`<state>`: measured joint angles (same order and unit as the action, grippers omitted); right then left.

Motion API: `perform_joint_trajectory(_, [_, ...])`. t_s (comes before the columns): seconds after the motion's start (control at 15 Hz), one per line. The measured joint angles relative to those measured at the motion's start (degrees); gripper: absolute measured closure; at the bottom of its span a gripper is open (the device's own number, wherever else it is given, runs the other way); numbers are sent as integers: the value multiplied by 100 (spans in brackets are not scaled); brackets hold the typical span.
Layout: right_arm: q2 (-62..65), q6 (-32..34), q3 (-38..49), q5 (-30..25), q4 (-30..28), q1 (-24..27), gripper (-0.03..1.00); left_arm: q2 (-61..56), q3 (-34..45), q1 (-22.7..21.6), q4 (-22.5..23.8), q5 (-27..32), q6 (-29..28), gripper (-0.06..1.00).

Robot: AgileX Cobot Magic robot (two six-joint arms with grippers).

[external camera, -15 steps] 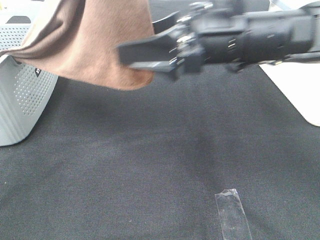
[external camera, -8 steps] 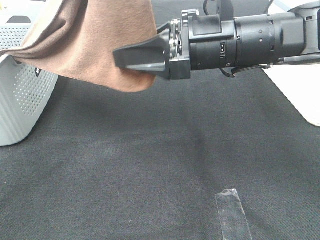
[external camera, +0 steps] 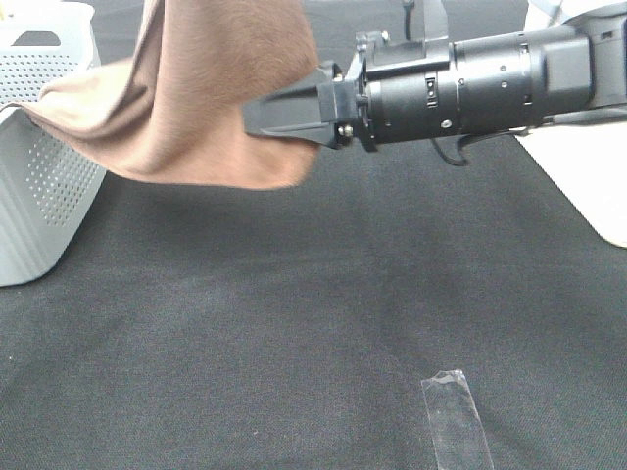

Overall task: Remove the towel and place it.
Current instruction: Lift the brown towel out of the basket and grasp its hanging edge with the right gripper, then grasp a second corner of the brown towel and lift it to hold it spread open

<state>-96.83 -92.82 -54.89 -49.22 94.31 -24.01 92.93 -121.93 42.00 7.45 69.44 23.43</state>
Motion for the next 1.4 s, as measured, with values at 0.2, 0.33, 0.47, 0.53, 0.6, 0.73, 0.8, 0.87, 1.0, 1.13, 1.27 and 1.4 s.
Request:
perform_joint_trajectory(0.2, [642,2223,-665,613,-2286,0,96,74,6,0,120,-74,-86,94])
perform_joint_trajectory(0.33, [894,4498,-1581,487,-4824,0,96,178,6,0,143,-424,-86,94])
perform_joint_trajectory(0.47, [905,6291,-2613,-103,-6921,0,96,275,6,0,304,-922,-86,94])
perform_joint_trajectory(0.53, [905,7145,-3529,-722,-8354,0,96,378,6,0,676,-1444,-86,94])
perform_joint_trajectory(0.6, [905,7311,-3879,-877,-8881,0,96,435,6,0,894,-1742,-80,94])
perform_joint_trajectory(0.73, [905,7420,-4400,-762,-9889,0,96,573,6,-6,1358,-2458,46,94])
perform_joint_trajectory(0.8, [905,7420,-4469,-688,-10067,0,96,607,6,-11,1444,-2595,57,94])
perform_joint_trajectory(0.87, [905,7426,-4612,-521,-10451,0,96,670,6,-86,1547,-2928,80,94])
perform_joint_trajectory(1.0, [905,7426,-4721,-97,-11161,0,96,773,6,-390,1524,-3547,86,94])
perform_joint_trajectory(1.13, [905,7557,-4715,619,-11643,0,96,894,11,-733,1295,-4016,80,94])
perform_joint_trajectory(1.27, [802,7878,-4715,1513,-12026,0,96,1049,23,-991,1089,-4435,69,94])
perform_joint_trajectory(1.4, [539,8371,-4715,2223,-12513,0,96,1197,23,-1209,1043,-4864,69,94])
